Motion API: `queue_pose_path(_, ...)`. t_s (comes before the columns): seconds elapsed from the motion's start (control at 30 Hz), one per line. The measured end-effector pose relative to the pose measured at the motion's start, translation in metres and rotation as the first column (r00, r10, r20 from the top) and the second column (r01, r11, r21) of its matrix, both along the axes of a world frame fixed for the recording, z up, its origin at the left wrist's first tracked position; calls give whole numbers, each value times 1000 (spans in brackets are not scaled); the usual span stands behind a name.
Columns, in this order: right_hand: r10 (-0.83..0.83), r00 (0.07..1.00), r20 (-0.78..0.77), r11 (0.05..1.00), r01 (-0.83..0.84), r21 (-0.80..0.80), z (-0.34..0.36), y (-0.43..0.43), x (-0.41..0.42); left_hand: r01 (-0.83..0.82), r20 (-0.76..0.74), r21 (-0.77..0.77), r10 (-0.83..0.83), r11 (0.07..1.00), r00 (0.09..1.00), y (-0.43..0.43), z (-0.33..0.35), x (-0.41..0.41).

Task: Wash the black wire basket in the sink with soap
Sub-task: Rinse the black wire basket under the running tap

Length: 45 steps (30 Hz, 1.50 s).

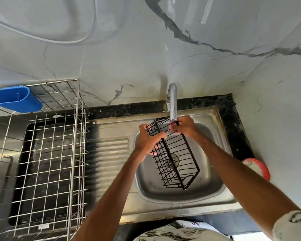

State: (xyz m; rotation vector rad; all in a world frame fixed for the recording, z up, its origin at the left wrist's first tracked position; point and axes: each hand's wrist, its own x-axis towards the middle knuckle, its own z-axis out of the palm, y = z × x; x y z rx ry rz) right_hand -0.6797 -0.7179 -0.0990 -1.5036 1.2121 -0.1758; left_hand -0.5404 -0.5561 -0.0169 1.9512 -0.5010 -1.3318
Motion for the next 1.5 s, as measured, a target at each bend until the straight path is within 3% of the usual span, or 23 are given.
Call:
queue_pose_path(0.23, -120, 983, 138, 986, 101, 132, 1, 4, 30, -124, 49, -55, 127, 991, 991, -2, 2, 4)
queue_pose_path(0.47, 51, 994, 98, 977, -70, 199, -24, 28, -10, -215, 72, -42, 217, 976, 973, 2, 0, 10)
queue_pose_path(0.6, 108, 994, 24, 978, -111, 178, -23, 28, -21, -200, 97, -51, 204, 978, 974, 1, -2, 8)
queue_pose_path(0.73, 97, 995, -24, 993, -99, -57, -2, 7, 4, -172, 146, -78, 181, 982, 973, -6, -1, 8)
queue_pose_path(0.83, 39, 999, -11, 989, -40, -144, 12, -11, 28, -118, 206, -104, 137, 988, 969, -8, 2, 9)
queue_pose_path(0.97, 5, 995, 103, 998, 1, -59, 11, -8, 30, -120, 267, -142, 155, 983, 951, -3, 2, 9)
queue_pose_path(1.13, 58, 998, 23, 997, -59, 50, -26, 29, -26, -162, 265, -170, 203, 972, 942, 0, 3, 20)
queue_pose_path(1.23, 87, 993, -84, 996, -84, 32, -46, 34, -48, -153, 255, -168, 193, 974, 948, -1, 7, 22)
queue_pose_path(1.33, 147, 986, -81, 989, -147, 3, -34, 30, -32, -140, 278, -170, 184, 975, 943, -1, 10, 17)
queue_pose_path(1.4, 180, 982, -51, 980, -183, -82, -15, 24, -11, -128, 290, -182, 178, 975, 940, -1, 11, 15)
queue_pose_path(1.5, 100, 991, 92, 993, -93, -77, 10, 16, 19, -123, 298, -193, 177, 973, 938, 1, 13, 17)
